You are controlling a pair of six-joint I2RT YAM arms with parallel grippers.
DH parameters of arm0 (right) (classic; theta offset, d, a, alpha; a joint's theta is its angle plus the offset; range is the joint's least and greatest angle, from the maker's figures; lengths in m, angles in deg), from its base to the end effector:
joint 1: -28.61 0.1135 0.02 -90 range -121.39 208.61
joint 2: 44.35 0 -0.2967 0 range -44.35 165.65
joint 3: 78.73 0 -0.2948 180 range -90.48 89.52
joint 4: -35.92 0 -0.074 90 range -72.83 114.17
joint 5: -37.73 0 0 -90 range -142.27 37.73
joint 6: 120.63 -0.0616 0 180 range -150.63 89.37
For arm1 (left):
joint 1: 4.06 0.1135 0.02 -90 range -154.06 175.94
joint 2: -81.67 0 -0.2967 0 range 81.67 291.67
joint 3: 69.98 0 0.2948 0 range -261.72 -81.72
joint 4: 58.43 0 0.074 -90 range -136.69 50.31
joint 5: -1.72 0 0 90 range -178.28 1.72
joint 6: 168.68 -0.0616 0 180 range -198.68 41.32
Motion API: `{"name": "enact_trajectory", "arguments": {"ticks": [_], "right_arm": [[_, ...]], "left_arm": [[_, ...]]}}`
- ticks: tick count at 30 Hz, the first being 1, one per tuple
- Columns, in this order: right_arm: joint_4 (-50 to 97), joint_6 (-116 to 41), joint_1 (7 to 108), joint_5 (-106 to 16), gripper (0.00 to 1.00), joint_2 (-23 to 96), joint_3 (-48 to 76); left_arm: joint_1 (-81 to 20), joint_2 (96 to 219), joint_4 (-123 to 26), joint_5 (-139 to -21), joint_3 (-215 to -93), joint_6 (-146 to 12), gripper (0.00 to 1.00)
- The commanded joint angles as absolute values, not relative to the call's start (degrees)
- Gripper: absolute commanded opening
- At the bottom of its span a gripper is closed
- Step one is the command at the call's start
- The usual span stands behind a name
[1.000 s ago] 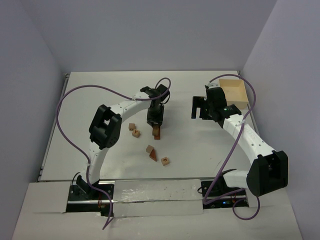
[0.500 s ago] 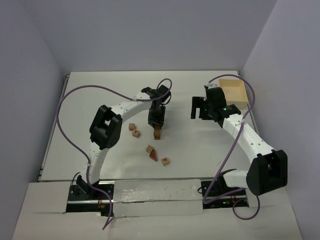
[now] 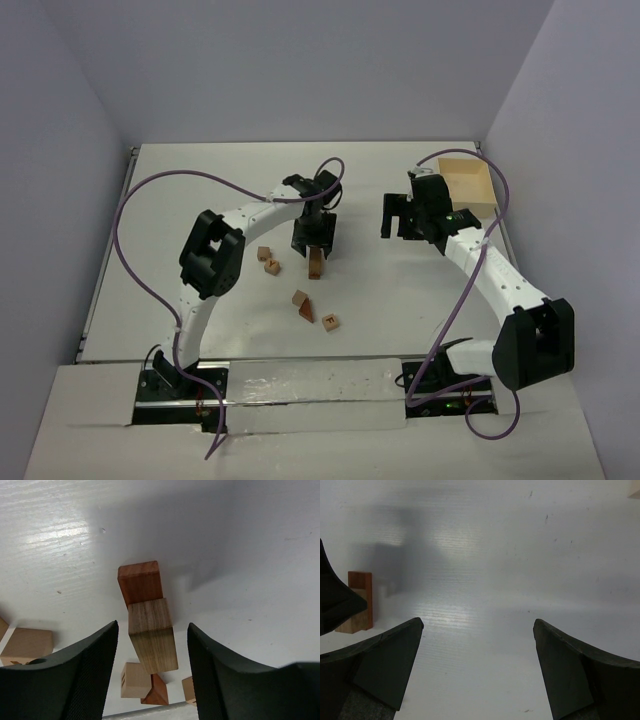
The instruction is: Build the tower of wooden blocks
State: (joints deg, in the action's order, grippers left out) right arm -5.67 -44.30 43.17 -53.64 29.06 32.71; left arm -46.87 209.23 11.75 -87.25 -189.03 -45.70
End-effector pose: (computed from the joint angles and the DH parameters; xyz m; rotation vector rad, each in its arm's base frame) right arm 0.3125 0.0796 0.2747 -0.0071 2.3908 0.2052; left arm 0.3800 -0.3535 0.1721 0.2588 2.9788 -0.2031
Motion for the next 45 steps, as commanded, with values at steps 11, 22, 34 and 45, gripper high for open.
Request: {"name": "enact_trajectory", "arguments": {"ticks": [11, 22, 34, 45], "right_arm": [[-5.56, -42.03, 42.84, -51.0, 1.0, 28.55, 30.74], [-6.93, -36.26, 50.21, -48.99, 1.0, 29.9, 29.68], [-8.49, -36.71, 57.31, -51.37, 0.94, 40.36, 27.86], [-8.22, -40.4, 60.7, -52.18, 0.81, 46.84, 27.22]], "left_arm": [[-46.86, 197.02, 10.82, -87.51, -192.97, -51.77, 0.86], [-31.69, 170.19, -0.11, -78.72, -175.25, -65.15, 0.82], [-10.74, 162.51, -4.08, -65.75, -150.87, -72.59, 0.34], [-6.53, 158.61, -6.29, -66.73, -147.41, -73.77, 0.05]]}}
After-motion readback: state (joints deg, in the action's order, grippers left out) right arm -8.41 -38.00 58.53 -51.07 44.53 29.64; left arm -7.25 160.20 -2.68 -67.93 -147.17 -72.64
